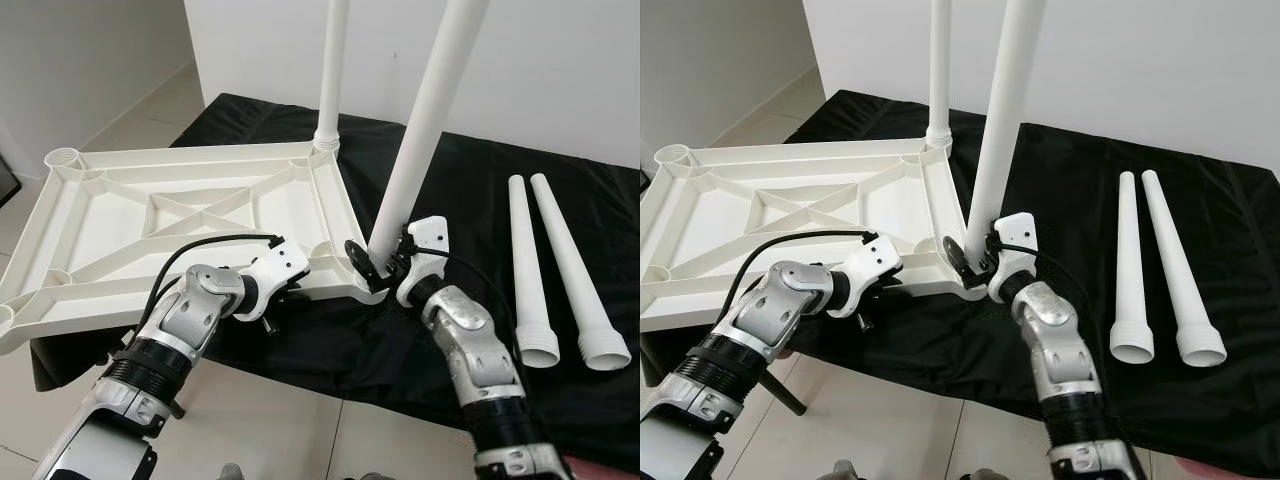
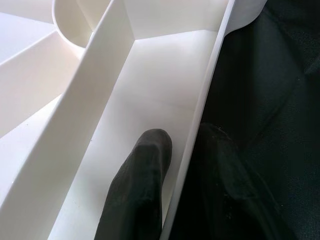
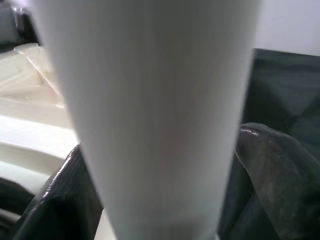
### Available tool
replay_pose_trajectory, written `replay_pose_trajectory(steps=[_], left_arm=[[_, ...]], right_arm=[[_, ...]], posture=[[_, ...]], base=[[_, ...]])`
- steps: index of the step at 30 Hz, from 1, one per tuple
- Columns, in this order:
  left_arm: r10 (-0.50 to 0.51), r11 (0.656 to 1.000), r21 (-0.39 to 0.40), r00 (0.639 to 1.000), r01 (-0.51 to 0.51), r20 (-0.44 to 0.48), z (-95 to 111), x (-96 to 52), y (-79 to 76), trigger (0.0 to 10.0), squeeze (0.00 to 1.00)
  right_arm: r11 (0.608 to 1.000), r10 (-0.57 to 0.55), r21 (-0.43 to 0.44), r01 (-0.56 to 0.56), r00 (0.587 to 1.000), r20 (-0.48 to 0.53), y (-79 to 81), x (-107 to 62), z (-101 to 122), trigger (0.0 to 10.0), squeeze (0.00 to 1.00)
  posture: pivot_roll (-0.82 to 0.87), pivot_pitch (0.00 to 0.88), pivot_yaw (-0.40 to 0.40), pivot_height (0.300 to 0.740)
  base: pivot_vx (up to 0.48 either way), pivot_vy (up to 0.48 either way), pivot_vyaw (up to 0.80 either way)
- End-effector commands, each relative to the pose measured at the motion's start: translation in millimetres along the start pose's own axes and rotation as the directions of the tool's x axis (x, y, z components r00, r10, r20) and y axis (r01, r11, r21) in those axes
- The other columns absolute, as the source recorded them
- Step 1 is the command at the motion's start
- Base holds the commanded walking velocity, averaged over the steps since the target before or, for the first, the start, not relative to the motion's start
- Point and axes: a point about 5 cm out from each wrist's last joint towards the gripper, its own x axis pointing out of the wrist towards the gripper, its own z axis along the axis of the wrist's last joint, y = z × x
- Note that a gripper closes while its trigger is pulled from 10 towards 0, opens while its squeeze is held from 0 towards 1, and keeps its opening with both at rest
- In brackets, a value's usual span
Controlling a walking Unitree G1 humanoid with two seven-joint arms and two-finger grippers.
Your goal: Building children table
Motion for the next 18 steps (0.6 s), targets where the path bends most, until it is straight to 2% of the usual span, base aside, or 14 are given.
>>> replay_pose_trajectory(steps=[1, 5, 6, 7, 9, 11, 12, 15, 18], left_arm=[[0.025, 1.000, 0.011, 1.000, -0.025, 0.003, 2.8, 1.8, 0.3, 10.0, 0.00], [0.025, 1.000, 0.010, 1.000, -0.025, 0.003, 3.3, 1.8, 1.4, 10.0, 0.00], [0.025, 1.000, 0.010, 1.000, -0.025, 0.003, 3.3, 1.8, 1.4, 10.0, 0.00], [0.025, 1.000, 0.012, 1.000, -0.025, 0.003, 3.7, 2.0, 1.5, 10.0, 0.00], [0.025, 1.000, 0.012, 1.000, -0.025, 0.003, 3.7, 2.0, 1.5, 10.0, 0.00], [0.026, 1.000, 0.012, 1.000, -0.026, 0.003, 4.0, 1.7, 1.9, 10.0, 0.00], [0.026, 1.000, 0.012, 1.000, -0.026, 0.003, 4.0, 1.7, 1.9, 10.0, 0.00], [0.028, 1.000, 0.012, 1.000, -0.028, 0.002, 3.5, 0.6, 2.7, 10.0, 0.00], [0.030, 0.999, 0.011, 1.000, -0.030, 0.001, 3.5, 0.4, 3.1, 10.0, 0.00]], right_arm=[[0.996, 0.088, 0.029, -0.089, 0.996, 0.018, -6.4, -0.1, 2.1, 10.0, 0.00], [0.971, 0.233, 0.054, -0.234, 0.972, 0.035, -14.3, 1.5, 7.1, 10.0, 0.00], [0.971, 0.233, 0.054, -0.234, 0.972, 0.035, -14.3, 1.5, 7.1, 10.0, 0.00], [0.948, 0.311, 0.054, -0.313, 0.949, 0.044, -18.0, 3.5, 8.4, 10.0, 0.00], [0.948, 0.311, 0.054, -0.313, 0.949, 0.044, -18.0, 3.5, 8.4, 10.0, 0.00], [0.921, 0.388, 0.026, -0.388, 0.922, 0.010, -23.4, 6.1, 8.3, 10.0, 0.00], [0.921, 0.388, 0.026, -0.388, 0.922, 0.010, -23.4, 6.1, 8.3, 10.0, 0.00], [0.895, 0.445, 0.024, -0.445, 0.895, -0.035, -32.6, 8.3, 6.2, 10.0, 0.00], [0.893, 0.451, 0.029, -0.450, 0.891, -0.049, -41.3, 9.4, 5.5, 10.0, 0.00]], posture=[[-0.04, 0.000, -0.019, 0.740], [-0.04, 0.000, -0.014, 0.740], [-0.04, 0.000, -0.014, 0.740], [-0.04, 0.000, -0.012, 0.740], [-0.04, 0.000, -0.012, 0.740], [-0.04, 0.000, -0.010, 0.740], [-0.04, 0.000, -0.010, 0.740], [-0.03, 0.000, -0.007, 0.740], [-0.03, 0.000, -0.006, 0.740]], base=[[0.000, 0.000, 0.00], [0.000, 0.000, 0.00], [0.000, 0.000, 0.00], [0.000, 0.000, 0.00], [0.000, 0.000, 0.00], [0.000, 0.000, 0.00], [0.000, 0.000, 0.00], [0.000, 0.000, 0.00], [0.000, 0.000, 0.00]])
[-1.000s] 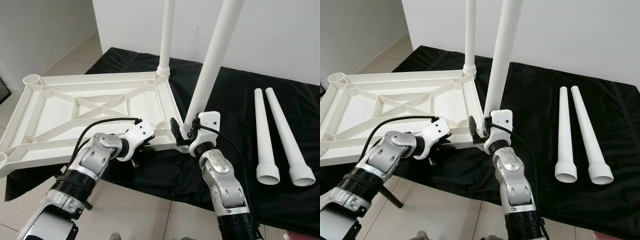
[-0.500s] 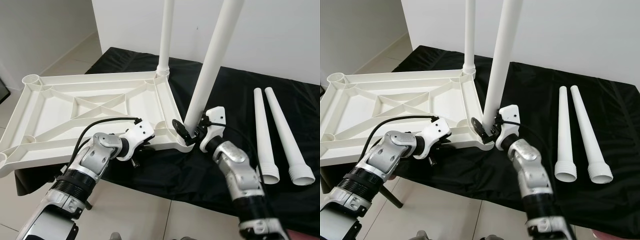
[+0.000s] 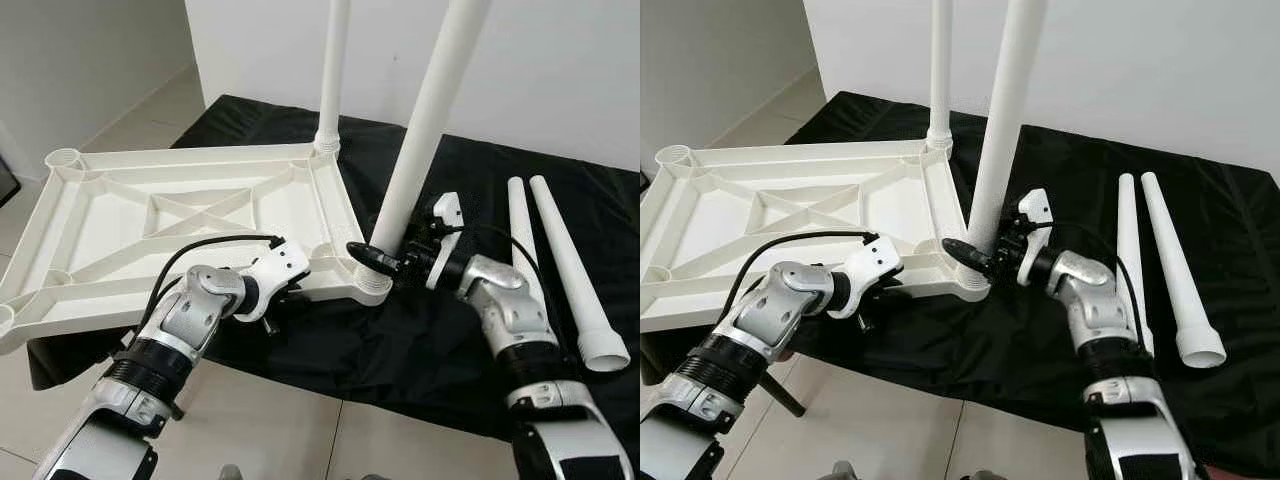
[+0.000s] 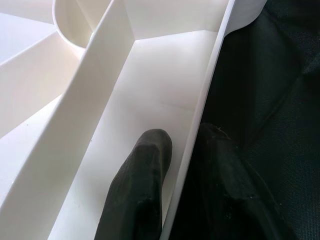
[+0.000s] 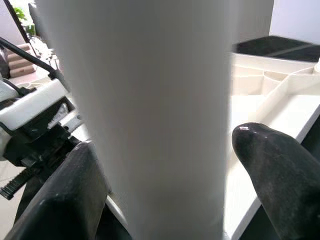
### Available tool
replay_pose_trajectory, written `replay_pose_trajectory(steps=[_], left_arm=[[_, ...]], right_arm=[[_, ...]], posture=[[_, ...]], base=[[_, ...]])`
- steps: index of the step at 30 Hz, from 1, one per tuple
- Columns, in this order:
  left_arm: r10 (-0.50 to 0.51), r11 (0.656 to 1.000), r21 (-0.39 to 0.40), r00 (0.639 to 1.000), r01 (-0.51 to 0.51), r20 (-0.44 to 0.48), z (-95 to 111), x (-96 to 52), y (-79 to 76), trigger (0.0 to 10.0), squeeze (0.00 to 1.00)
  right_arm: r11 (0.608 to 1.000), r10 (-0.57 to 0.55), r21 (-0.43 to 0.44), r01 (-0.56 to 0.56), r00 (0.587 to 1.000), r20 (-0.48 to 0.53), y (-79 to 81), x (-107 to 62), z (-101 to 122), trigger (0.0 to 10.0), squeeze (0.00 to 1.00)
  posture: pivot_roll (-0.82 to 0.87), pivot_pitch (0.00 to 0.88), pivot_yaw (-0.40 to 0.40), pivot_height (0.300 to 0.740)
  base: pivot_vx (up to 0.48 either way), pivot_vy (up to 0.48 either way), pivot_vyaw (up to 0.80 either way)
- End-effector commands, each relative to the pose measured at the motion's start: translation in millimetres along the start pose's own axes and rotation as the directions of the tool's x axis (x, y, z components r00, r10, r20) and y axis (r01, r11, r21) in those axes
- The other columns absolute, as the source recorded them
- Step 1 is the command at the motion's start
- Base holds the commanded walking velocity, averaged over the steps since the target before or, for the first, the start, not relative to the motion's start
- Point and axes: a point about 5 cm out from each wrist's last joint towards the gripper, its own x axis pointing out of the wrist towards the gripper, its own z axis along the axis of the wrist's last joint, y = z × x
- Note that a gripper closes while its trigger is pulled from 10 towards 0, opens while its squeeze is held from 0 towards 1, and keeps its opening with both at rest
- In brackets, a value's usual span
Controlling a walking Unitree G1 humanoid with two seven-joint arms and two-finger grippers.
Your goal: Building children table
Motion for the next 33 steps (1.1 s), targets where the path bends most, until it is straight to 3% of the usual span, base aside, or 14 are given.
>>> replay_pose_trajectory(steps=[1, 13, 14, 15, 18, 19, 21, 22, 24, 25, 26, 27, 33], left_arm=[[0.031, 0.999, 0.011, 1.000, -0.031, 0.001, 2.8, -0.4, 3.0, 10.0, 0.00], [0.029, 0.999, 0.014, 1.000, -0.029, 0.000, 3.3, -1.1, 3.8, 10.0, 0.00], [0.029, 0.999, 0.014, 1.000, -0.029, 0.000, 3.5, -0.9, 3.9, 10.0, 0.00], [0.029, 0.999, 0.014, 1.000, -0.029, -0.001, 3.7, -0.8, 4.0, 10.0, 0.00], [0.028, 1.000, 0.014, 1.000, -0.028, -0.001, 4.0, -0.4, 4.1, 10.0, 0.00], [0.027, 1.000, 0.014, 1.000, -0.027, -0.001, 4.0, -0.3, 4.0, 10.0, 0.00], [0.027, 1.000, 0.014, 1.000, -0.027, -0.002, 4.0, -0.3, 4.0, 10.0, 0.00], [0.027, 1.000, 0.014, 1.000, -0.027, -0.001, 4.2, -0.1, 3.8, 10.0, 0.00], [0.027, 1.000, 0.014, 1.000, -0.027, -0.001, 4.2, -0.1, 3.8, 10.0, 0.00], [0.027, 1.000, 0.014, 1.000, -0.027, -0.001, 4.1, -0.1, 3.7, 10.0, 0.00], [0.027, 1.000, 0.014, 1.000, -0.027, -0.001, 4.1, -0.1, 3.7, 10.0, 0.00], [0.027, 1.000, 0.013, 1.000, -0.027, -0.001, 4.0, -0.2, 3.7, 10.0, 0.00], [0.028, 1.000, 0.014, 1.000, -0.028, 0.000, 4.0, 0.4, 3.2, 10.0, 0.00]], right_arm=[[1.000, 0.008, -0.016, -0.009, 0.999, -0.031, -5.0, -3.6, -2.9, 10.0, 0.00], [0.999, 0.050, -0.012, -0.051, 0.998, -0.026, -10.5, -5.7, -3.0, 10.0, 0.00], [0.998, 0.061, -0.005, -0.061, 0.998, -0.021, -10.0, -5.3, -3.9, 7.3, 0.00], [0.997, 0.071, 0.001, -0.071, 0.997, -0.014, -9.2, -4.8, -4.7, 8.6, 0.00], [0.996, 0.085, 0.008, -0.085, 0.996, -0.006, -8.1, -3.5, -5.8, 7.8, 0.00], [0.996, 0.091, 0.010, -0.091, 0.996, -0.001, -7.5, -2.5, -6.1, 9.1, 0.00], [0.996, 0.094, 0.012, -0.094, 0.996, 0.001, -7.1, -1.8, -6.3, 9.1, 0.00], [0.995, 0.100, 0.013, -0.100, 0.995, 0.005, -6.4, -0.6, -6.5, 10.0, 0.00], [0.995, 0.100, 0.013, -0.100, 0.995, 0.005, -6.4, -0.6, -6.5, 10.0, 0.00], [0.994, 0.104, 0.011, -0.104, 0.995, 0.006, -6.1, 0.3, -6.8, 9.4, 0.00], [0.994, 0.104, 0.011, -0.104, 0.995, 0.006, -6.1, 0.3, -6.8, 9.4, 0.00], [0.994, 0.110, 0.011, -0.110, 0.994, 0.011, -5.8, 0.6, -6.7, 0.0, 0.00], [0.995, 0.101, 0.017, -0.101, 0.994, 0.029, -6.5, -0.1, -6.0, 0.0, 0.00]], posture=[[-0.03, 0.000, -0.004, 0.740], [-0.04, 0.000, 0.001, 0.740], [-0.04, 0.000, 0.001, 0.740], [-0.04, 0.000, 0.002, 0.740], [-0.04, 0.000, 0.002, 0.740], [-0.04, 0.000, 0.002, 0.740], [-0.04, 0.000, 0.002, 0.740], [-0.04, 0.000, 0.001, 0.740], [-0.04, 0.000, 0.001, 0.740], [-0.04, 0.000, 0.000, 0.740], [-0.04, 0.000, 0.000, 0.740], [-0.04, 0.000, -0.001, 0.740], [-0.04, 0.000, -0.002, 0.740]], base=[[0.000, 0.000, 0.00], [0.000, 0.000, 0.00], [0.000, 0.000, 0.00], [0.000, 0.000, 0.00], [0.000, 0.000, 0.00], [0.000, 0.000, 0.00], [0.000, 0.000, 0.00], [0.000, 0.000, 0.00], [0.000, 0.000, 0.00], [0.000, 0.000, 0.00], [0.000, 0.000, 0.00], [0.000, 0.000, 0.00], [0.000, 0.000, 0.00]])
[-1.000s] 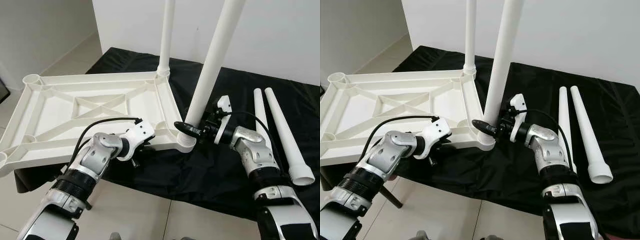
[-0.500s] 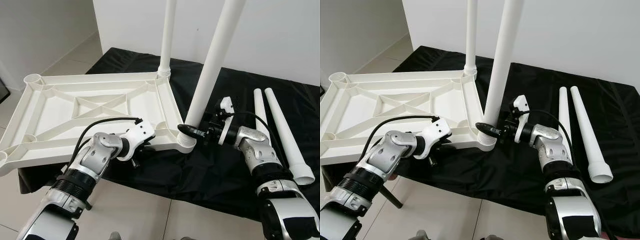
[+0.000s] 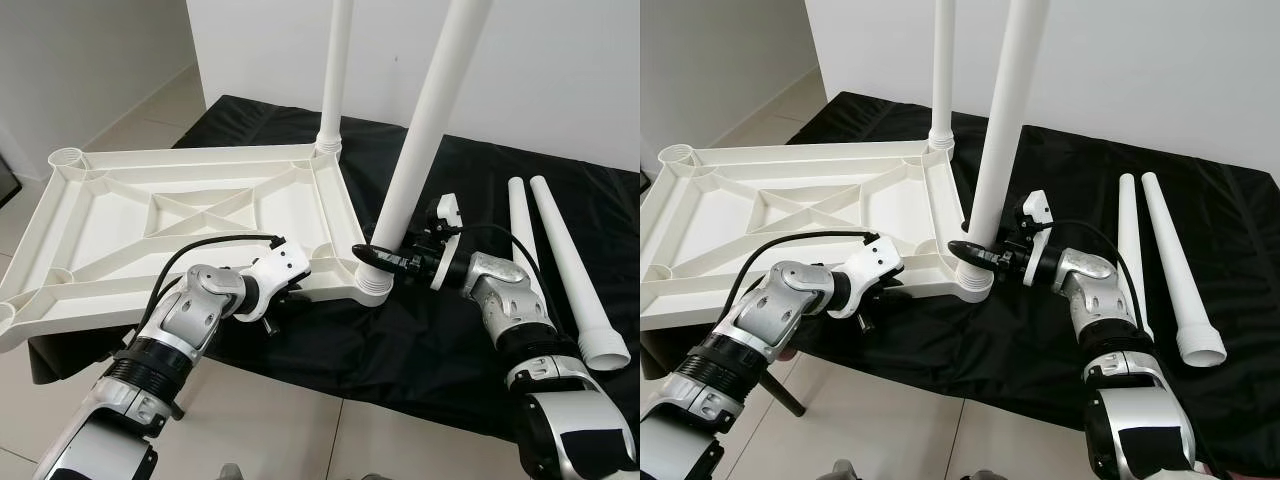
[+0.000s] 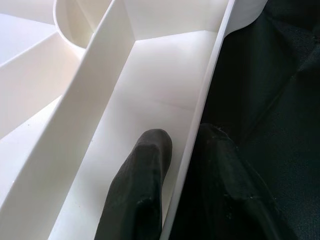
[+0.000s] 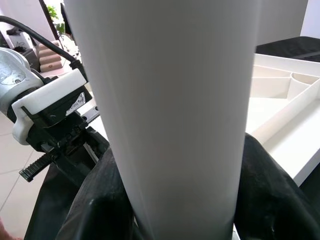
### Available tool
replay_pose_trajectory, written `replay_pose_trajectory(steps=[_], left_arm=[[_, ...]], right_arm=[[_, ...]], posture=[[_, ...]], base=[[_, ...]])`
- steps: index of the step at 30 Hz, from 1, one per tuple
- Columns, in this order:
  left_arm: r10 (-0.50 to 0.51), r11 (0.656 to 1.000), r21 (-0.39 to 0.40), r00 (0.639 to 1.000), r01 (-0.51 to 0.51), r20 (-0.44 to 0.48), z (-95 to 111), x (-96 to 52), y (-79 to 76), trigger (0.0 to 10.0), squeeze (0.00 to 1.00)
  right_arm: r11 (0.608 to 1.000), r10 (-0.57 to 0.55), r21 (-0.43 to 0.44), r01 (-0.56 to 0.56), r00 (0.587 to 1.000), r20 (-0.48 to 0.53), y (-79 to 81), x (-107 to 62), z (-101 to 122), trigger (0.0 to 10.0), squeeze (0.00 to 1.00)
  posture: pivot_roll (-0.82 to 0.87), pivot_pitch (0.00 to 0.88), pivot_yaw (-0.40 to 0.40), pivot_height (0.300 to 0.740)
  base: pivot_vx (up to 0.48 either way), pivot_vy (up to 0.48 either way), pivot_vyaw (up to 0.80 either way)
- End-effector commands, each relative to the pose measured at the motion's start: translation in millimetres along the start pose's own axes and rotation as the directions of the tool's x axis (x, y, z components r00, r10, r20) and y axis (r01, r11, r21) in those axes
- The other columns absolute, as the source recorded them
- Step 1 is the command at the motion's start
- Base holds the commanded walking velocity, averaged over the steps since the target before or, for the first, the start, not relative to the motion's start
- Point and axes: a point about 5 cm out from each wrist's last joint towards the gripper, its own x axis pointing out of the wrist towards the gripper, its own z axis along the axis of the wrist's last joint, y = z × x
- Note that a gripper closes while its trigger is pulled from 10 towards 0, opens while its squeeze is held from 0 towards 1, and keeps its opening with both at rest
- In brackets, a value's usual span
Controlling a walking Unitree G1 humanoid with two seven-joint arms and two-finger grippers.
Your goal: Building children table
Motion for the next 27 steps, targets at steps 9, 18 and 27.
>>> replay_pose_trajectory(steps=[9, 18, 27], left_arm=[[0.025, 1.000, 0.013, 1.000, -0.025, 0.000, 2.7, 0.9, 2.4, 10.0, 0.00], [0.022, 1.000, 0.009, 1.000, -0.022, 0.002, 2.4, 2.4, -0.1, 10.0, 0.00], [0.013, 1.000, 0.005, 1.000, -0.013, 0.001, 1.1, 3.6, -2.6, 10.0, 0.00]], right_arm=[[0.999, -0.015, 0.036, 0.013, 0.998, 0.065, 3.3, 0.2, 1.6, 0.0, 0.00], [0.990, -0.135, 0.056, 0.129, 0.983, 0.122, 18.4, 4.4, -5.0, 0.0, 0.00], [0.970, -0.241, 0.055, 0.235, 0.949, 0.205, 39.0, 8.6, 11.0, 0.0, 0.00]], posture=[[-0.04, 0.000, -0.005, 0.740], [-0.05, 0.000, -0.011, 0.740], [-0.06, 0.000, -0.011, 0.740]], base=[[0.000, 0.000, 0.00], [0.000, 0.000, 0.00], [0.000, 0.000, 0.00]])
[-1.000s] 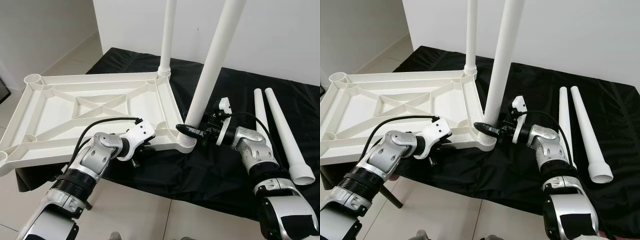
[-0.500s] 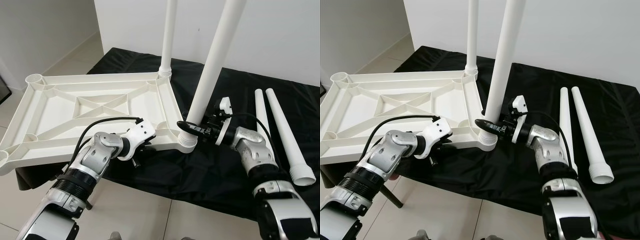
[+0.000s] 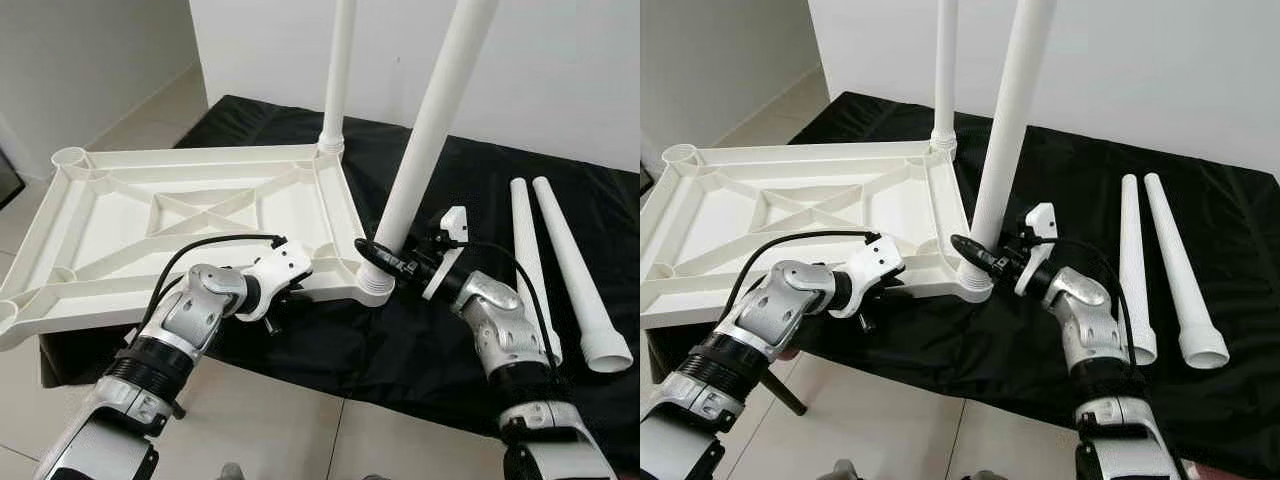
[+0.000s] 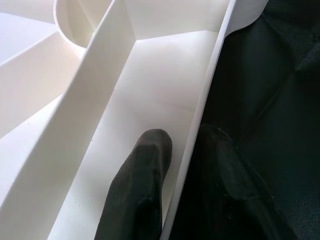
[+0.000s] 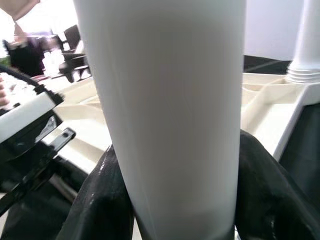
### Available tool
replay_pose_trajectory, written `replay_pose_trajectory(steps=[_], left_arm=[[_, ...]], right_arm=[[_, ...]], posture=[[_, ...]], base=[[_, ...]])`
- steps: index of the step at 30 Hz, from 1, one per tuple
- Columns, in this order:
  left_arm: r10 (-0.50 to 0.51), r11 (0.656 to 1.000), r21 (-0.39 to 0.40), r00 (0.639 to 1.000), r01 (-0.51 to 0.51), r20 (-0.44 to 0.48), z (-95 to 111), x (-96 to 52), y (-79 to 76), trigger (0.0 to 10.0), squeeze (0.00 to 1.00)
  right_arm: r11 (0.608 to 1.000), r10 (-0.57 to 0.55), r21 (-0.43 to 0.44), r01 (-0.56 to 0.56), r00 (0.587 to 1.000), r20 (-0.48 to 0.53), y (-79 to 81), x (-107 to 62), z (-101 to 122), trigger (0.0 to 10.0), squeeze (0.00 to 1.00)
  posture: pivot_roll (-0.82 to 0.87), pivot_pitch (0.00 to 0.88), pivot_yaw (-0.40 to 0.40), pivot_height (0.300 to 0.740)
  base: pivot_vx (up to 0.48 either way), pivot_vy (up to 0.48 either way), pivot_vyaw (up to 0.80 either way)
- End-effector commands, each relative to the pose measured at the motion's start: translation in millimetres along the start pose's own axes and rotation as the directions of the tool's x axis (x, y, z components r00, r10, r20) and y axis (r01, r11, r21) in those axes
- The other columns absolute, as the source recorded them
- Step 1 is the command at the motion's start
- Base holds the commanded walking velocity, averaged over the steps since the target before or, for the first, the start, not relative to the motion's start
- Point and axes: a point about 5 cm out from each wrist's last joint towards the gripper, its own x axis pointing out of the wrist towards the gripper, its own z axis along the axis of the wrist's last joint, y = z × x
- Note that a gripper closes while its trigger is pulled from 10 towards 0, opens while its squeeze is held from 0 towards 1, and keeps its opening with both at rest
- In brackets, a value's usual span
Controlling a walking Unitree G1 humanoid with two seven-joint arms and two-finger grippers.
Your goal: Building children table
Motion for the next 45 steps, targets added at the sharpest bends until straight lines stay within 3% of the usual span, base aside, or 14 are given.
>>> replay_pose_trajectory(steps=[1, 9, 14, 21, 23, 24, 26, 29, 41, 42, 43, 44, 45], left_arm=[[0.023, 1.000, 0.000, 1.000, -0.023, -0.003, -0.5, 2.0, -0.8, 10.0, 0.00], [0.022, 1.000, -0.001, 1.000, -0.022, -0.002, 0.0, 2.7, -1.2, 10.0, 0.00], [0.023, 1.000, -0.008, 1.000, -0.023, -0.003, -0.9, 2.6, -1.9, 10.0, 0.00], [0.022, 1.000, -0.009, 1.000, -0.022, -0.002, -0.8, 2.6, -2.6, 10.0, 0.00], [0.021, 1.000, -0.009, 1.000, -0.021, -0.002, -0.7, 2.2, -3.0, 10.0, 0.00], [0.021, 1.000, -0.009, 1.000, -0.021, -0.002, -0.7, 2.2, -3.0, 10.0, 0.00], [0.022, 1.000, -0.010, 1.000, -0.022, -0.005, -1.2, 1.5, -2.6, 10.0, 0.00], [0.024, 1.000, -0.012, 1.000, -0.024, -0.006, -1.7, 1.0, -2.3, 10.0, 0.00], [0.022, 1.000, -0.010, 1.000, -0.022, -0.003, -0.7, 2.1, -3.3, 10.0, 0.00], [0.022, 1.000, -0.010, 1.000, -0.022, -0.003, -0.8, 2.2, -3.6, 10.0, 0.00], [0.022, 1.000, -0.010, 1.000, -0.022, -0.003, -0.8, 2.2, -3.6, 10.0, 0.00], [0.022, 1.000, -0.011, 1.000, -0.022, -0.003, -1.0, 2.1, -3.6, 10.0, 0.00], [0.023, 1.000, -0.011, 1.000, -0.023, -0.003, -1.0, 2.1, -3.6, 10.0, 0.00]], right_arm=[[1.000, 0.016, 0.012, -0.017, 0.996, 0.089, 13.5, 10.9, 15.4, 0.0, 0.00], [0.988, -0.152, 0.053, 0.148, 0.985, 0.087, 20.5, 13.7, 17.7, 0.0, 0.00], [0.964, -0.267, 0.045, 0.264, 0.959, 0.096, 40.3, 20.3, 24.9, 0.0, 0.00], [0.944, -0.329, 0.029, 0.328, 0.940, 0.089, 47.9, 22.3, 24.8, 0.0, 0.00], [0.898, -0.438, -0.003, 0.439, 0.896, 0.072, 53.8, 21.7, 22.7, 0.0, 0.00], [0.898, -0.438, -0.003, 0.439, 0.896, 0.072, 53.8, 21.7, 22.7, 0.0, 0.00], [0.847, -0.529, -0.032, 0.530, 0.848, 0.045, 58.4, 20.6, 20.7, 0.0, 0.00], [0.824, -0.567, -0.013, 0.567, 0.824, 0.027, 60.7, 21.0, 19.0, 0.0, 0.00], [0.821, -0.571, -0.017, 0.571, 0.821, 0.021, 63.5, 21.4, 19.9, 0.0, 0.00], [0.818, -0.575, -0.018, 0.575, 0.818, 0.008, 63.8, 21.4, 18.9, 10.0, 0.75], [0.818, -0.575, -0.018, 0.575, 0.818, 0.008, 63.8, 21.4, 18.9, 10.0, 0.75], [0.820, -0.572, -0.005, 0.572, 0.820, -0.001, 64.3, 21.6, 17.5, 10.0, 1.00], [0.827, -0.562, 0.007, 0.562, 0.827, -0.010, 64.8, 22.1, 16.5, 10.0, 1.00]], posture=[[-0.06, 0.000, -0.011, 0.740], [-0.06, 0.000, -0.015, 0.740], [-0.06, 0.006, -0.022, 0.740], [-0.05, 0.010, -0.022, 0.740], [-0.05, 0.018, -0.022, 0.740], [-0.05, 0.018, -0.022, 0.740], [-0.04, 0.018, -0.023, 0.740], [-0.04, 0.016, -0.021, 0.740], [-0.05, 0.008, -0.026, 0.740], [-0.05, 0.007, -0.026, 0.740], [-0.05, 0.007, -0.026, 0.740], [-0.05, 0.007, -0.027, 0.740], [-0.05, 0.007, -0.027, 0.740]], base=[[0.000, 0.000, 0.00], [0.000, 0.000, 0.00], [0.000, 0.000, 0.00], [0.000, 0.000, 0.00], [0.000, 0.000, 0.00], [0.000, 0.000, 0.00], [0.000, 0.000, 0.00], [0.000, 0.000, 0.00], [0.000, 0.000, 0.00], [0.000, 0.000, 0.00], [0.000, 0.000, 0.00], [0.000, 0.000, 0.00], [0.000, 0.000, 0.00]])
